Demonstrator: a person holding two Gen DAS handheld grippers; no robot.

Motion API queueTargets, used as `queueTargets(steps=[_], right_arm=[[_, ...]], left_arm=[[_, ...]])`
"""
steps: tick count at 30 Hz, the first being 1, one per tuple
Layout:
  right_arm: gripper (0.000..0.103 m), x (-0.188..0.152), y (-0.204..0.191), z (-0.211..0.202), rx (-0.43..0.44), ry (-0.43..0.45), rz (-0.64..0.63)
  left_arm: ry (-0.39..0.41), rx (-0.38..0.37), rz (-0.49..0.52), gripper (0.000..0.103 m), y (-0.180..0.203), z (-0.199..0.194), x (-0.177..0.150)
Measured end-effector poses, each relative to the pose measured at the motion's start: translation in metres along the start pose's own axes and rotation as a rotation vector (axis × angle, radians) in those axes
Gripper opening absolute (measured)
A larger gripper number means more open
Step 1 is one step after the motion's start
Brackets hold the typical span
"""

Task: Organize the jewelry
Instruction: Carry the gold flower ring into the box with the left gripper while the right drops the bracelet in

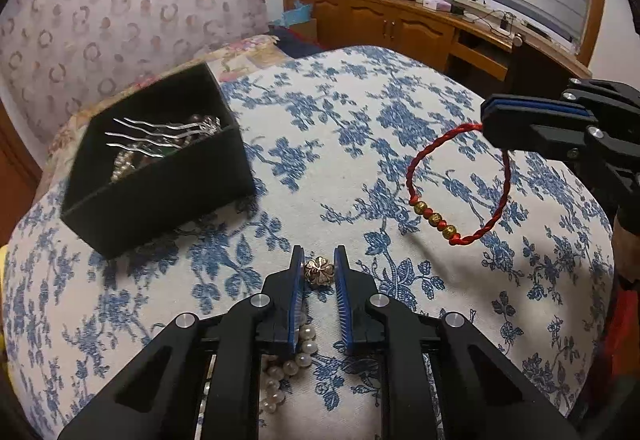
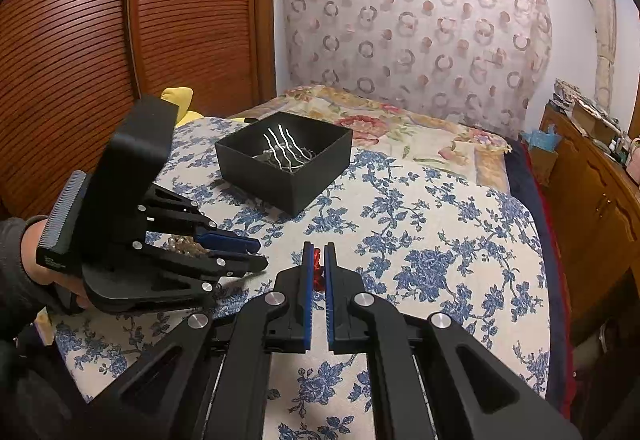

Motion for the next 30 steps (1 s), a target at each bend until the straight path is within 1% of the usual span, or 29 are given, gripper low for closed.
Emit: queueTargets(steps=[6, 14, 21, 26, 30], right_arm=[[0.006, 0.019, -0.004, 0.002, -0.001, 0.021, -0.017], [0.006, 0.062, -0.006, 0.007, -0.011, 0.074, -0.049], [0.006, 0.092, -0.002, 0.02, -0.017, 0.105, -0.06], [0.006, 0.116, 0.005, 0.034, -0.015, 0.123, -0.07], [0.006, 0.13, 0.009, 0.058, -0.011, 0.108, -0.09]], left_arm=[[0.069, 0.004, -0.037, 0.014, -0.013, -0.023, 0.013], [0.152, 0.037, -0.097, 0.014, -0.044, -0.051, 0.039], [0.207, 0.043, -0.154, 0.014, -0.071, -0.067, 0.053], [0.217, 0.052, -0.171, 0.014, -0.086, -0.063, 0.062], [0.206, 0.055, -0.192, 0.014, -0.099, -0.052, 0.068]])
Point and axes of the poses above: each gripper's, at about its wrist camera, not at the fingertips, and z roughly the way its jaws point, y to its right, x to its top, the point moved 2 cm from there along z, roughly the way its jaws point, and after that the axes turned 12 degrees about -z, right-handed, at the moved point
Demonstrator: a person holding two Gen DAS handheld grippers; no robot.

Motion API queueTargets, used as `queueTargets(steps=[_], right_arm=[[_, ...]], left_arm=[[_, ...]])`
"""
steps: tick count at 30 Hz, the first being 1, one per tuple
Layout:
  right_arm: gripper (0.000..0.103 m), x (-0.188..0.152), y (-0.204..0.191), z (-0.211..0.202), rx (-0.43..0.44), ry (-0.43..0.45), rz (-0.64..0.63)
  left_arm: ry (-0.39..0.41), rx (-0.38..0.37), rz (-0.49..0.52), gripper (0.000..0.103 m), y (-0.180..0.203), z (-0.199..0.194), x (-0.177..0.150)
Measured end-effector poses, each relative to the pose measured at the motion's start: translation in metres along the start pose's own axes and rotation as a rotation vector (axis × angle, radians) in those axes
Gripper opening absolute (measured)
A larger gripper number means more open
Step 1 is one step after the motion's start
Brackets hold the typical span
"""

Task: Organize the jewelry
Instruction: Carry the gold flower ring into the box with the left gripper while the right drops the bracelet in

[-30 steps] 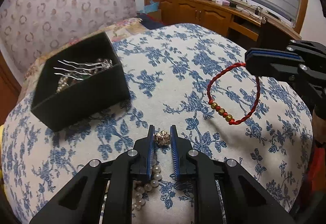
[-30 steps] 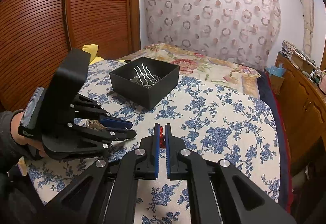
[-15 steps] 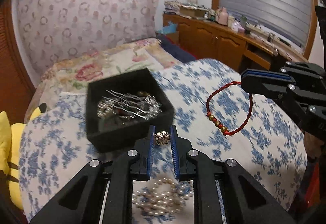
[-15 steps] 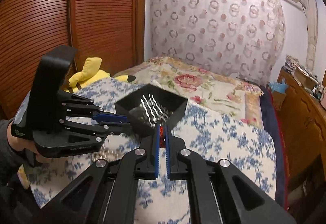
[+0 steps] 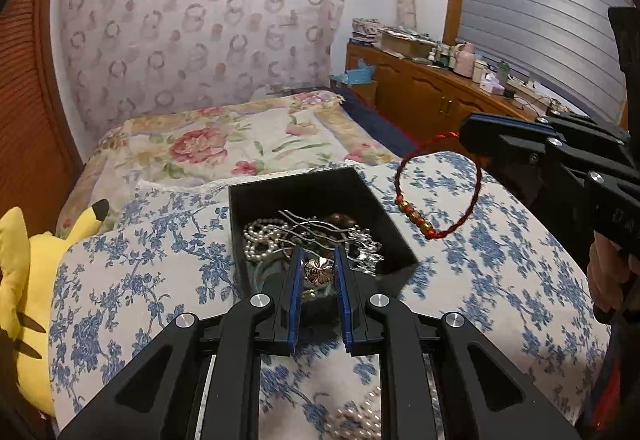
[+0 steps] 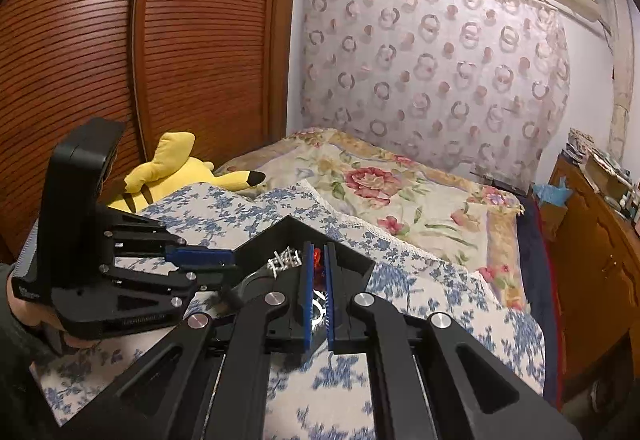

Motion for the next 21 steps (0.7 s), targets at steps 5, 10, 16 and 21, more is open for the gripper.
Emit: queueTargets(steps=[5, 10, 16, 21], right_arm=[[0.006, 0.003, 0.007, 0.044, 0.012, -0.055, -0.018], [0.006, -0.002, 0.011, 0.082, 0.008, -0.11, -0.019], [0.008, -0.009, 0.019, 0.102, 0.018, -0.138, 0.014], [0.012, -0.015, 0.022, 0.1, 0.02, -0.141, 0.033]], left_arm=[[-0.013, 0.006, -0.01, 0.014, -0.007, 0.016, 0.005], [-0.018, 0.0, -0.019, 0.014, -0.012, 0.025, 0.011], [-0.015, 0.005, -0.024, 0.014, -0.019, 0.03, 0.016], [-0.014, 0.012, -0.036, 0.014, -0.026, 0.039, 0.026]])
Point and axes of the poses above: each gripper's, at about its wrist camera, not at the fingertips, and z roughly the way its jaws point, y to its right, x to its top, the point moved 2 cm from there along z, roughly the way its jaws point, and after that the axes turned 12 degrees about -z, right-handed, at the moved point
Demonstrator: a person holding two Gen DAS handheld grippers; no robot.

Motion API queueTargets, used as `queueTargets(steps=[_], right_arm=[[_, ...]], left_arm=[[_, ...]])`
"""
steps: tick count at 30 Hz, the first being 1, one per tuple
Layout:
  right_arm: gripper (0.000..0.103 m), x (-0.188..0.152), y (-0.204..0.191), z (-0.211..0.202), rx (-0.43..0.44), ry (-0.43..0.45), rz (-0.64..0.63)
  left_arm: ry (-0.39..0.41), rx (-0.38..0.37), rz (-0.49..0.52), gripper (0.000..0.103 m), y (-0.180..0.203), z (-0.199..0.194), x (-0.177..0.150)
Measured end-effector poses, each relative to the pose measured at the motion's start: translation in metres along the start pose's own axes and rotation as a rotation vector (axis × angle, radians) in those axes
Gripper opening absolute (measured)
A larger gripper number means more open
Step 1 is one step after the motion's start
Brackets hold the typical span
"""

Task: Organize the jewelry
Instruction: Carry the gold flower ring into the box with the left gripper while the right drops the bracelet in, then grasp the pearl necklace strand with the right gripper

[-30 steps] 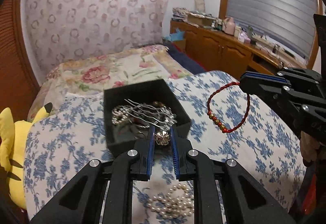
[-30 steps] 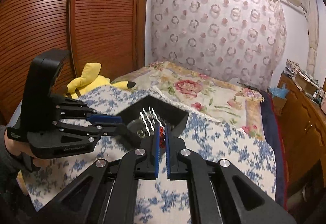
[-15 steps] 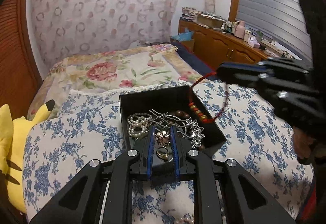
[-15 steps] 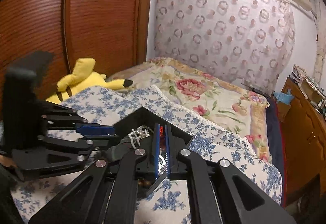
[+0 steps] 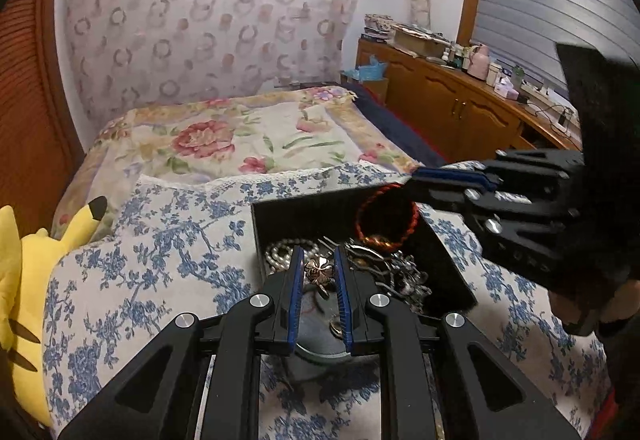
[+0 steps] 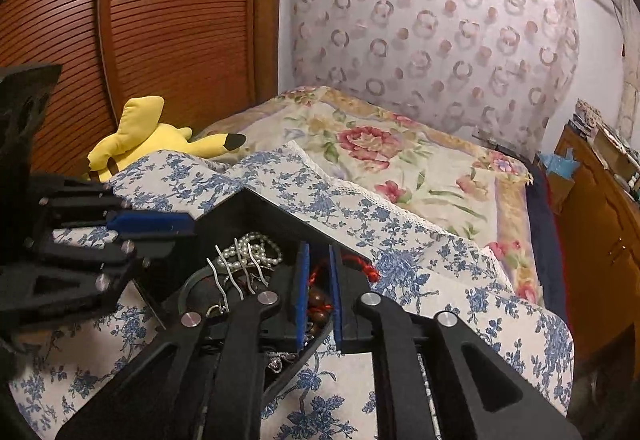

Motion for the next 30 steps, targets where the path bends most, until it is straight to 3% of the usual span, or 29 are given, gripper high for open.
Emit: queueTargets(steps=[11, 13, 14, 15, 19, 30], right_arm=[[0.013, -0.013, -0.002, -0.02, 0.025, 0.013, 0.022], [0.013, -0.016, -0.007, -0.023, 0.02, 0.014, 0.008], [0.013, -0.016, -0.009, -0.025, 0.022, 0.015, 0.006], [0.013, -0.018, -0.012, -0.026, 0.028, 0.015, 0.007], [0.013, -0.021, -0.017, -0.033, 0.038, 0.02, 0.018], [0.013, -0.074, -0.067, -0.068, 0.108, -0.015, 0.034]], left_arm=[[-0.007, 0.024, -0.007, 0.015, -0.008, 0.023, 0.027], [-0.007, 0.026, -0.01, 0.023, -0.009, 0.023, 0.029], [0.001, 0.034, -0.012, 0.034, -0.009, 0.021, 0.029], [0.007, 0.032, -0.014, 0.038, -0.01, 0.019, 0.029], [0.02, 0.034, -0.02, 0.039, -0.011, 0.007, 0.026], [0.003, 0.028, 0.007, 0.045, -0.009, -0.046, -0.044]])
Point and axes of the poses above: each gripper's, at about its wrist camera, not at the fingertips, and z roughly the way its jaws point, y to its right, x to its top, the point moved 2 cm from there along z, roughly the way its jaws point, and after that the axes turned 12 degrees about -z, right-handed, at the moved point
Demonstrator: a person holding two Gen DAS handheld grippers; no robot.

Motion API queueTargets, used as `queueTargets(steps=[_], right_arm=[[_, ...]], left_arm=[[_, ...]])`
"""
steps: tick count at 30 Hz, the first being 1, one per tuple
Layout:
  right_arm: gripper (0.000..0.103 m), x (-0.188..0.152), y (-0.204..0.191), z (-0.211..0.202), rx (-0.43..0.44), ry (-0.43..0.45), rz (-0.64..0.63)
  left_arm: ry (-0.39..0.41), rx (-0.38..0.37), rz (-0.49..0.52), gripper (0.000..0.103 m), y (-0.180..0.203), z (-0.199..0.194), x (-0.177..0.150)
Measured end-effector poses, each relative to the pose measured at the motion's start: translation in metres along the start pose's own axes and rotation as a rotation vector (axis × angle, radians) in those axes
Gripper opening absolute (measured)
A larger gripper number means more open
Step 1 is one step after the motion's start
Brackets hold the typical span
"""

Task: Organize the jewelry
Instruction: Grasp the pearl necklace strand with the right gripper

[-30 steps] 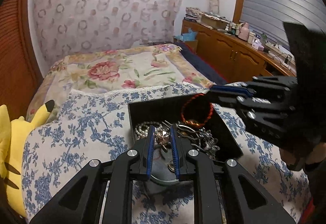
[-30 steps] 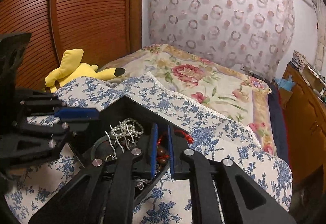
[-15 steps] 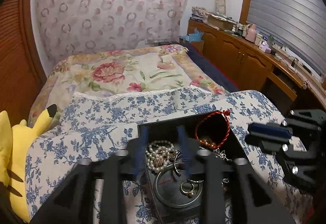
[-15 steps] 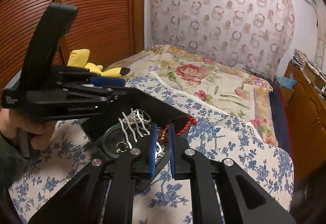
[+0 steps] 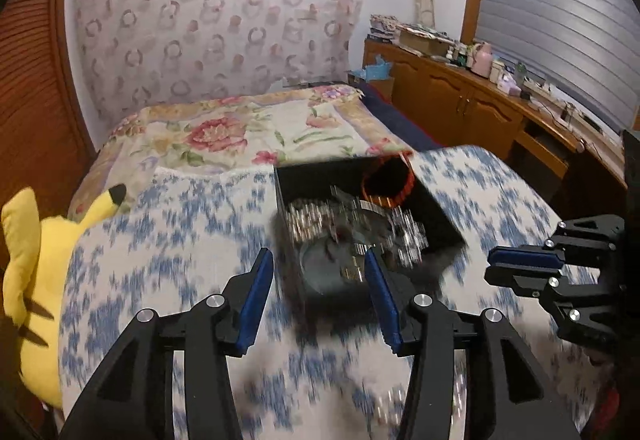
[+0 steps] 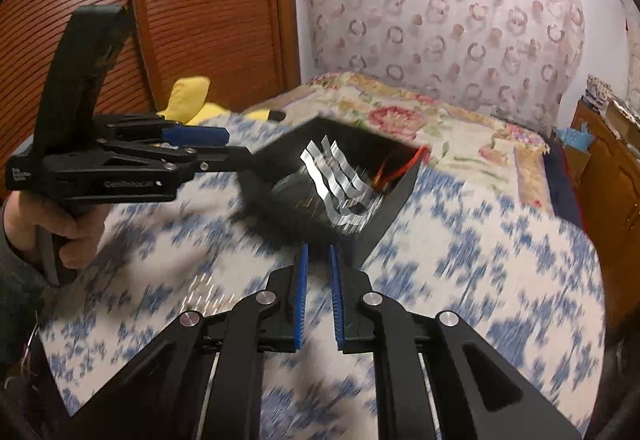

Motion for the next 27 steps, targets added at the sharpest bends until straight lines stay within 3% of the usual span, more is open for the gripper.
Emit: queueTargets(steps=[7, 18, 27], right_arm=[[0.013, -0.032, -0.033, 0.006, 0.03, -0.078, -0.02], [0.013, -0.04, -0.039, 0.015, 0.073, -0.12, 0.025], [0.013, -0.038, -0.038, 0.02, -0.053, -0.187, -0.009]], left_arm=[[-0.04, 0.005, 0.017, 0.045, -0.001, -0.017, -0.044], [-0.081, 0.015, -0.03, 0.045, -0.017, -0.022, -0.08], [-0.107, 0.009, -0.014, 0.045, -0.013, -0.018, -0.084]])
Point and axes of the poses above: each gripper's, at about its wrist camera, not at the fingertips, and z roughly the way its jaws point, y to its right, x to its top, the point moved 2 cm from there along z, roughly the way its jaws point, and after that the axes turned 12 degrees about -z, right-handed, at the moved point
